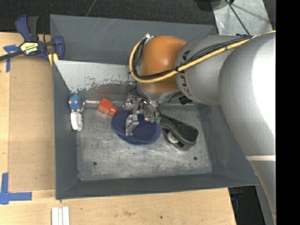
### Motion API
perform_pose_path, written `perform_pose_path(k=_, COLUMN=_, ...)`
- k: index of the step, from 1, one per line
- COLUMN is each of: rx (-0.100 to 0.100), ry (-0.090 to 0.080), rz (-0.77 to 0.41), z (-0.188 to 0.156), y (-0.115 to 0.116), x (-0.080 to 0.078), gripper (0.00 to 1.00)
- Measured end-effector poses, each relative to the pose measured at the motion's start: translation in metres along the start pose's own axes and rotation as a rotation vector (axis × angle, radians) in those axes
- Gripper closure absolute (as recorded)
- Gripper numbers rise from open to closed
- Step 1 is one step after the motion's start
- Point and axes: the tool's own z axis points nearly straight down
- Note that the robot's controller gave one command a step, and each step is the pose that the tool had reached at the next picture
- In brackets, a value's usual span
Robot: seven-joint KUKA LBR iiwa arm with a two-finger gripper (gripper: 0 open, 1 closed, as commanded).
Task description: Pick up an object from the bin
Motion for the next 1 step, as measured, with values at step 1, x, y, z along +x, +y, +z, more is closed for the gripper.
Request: perform_pose_path(k=1, rx=-0.001, ry=-0.017, rz=0.001, z=-0.1516, y=-0.0001, x=-0.0038, gripper=1.00)
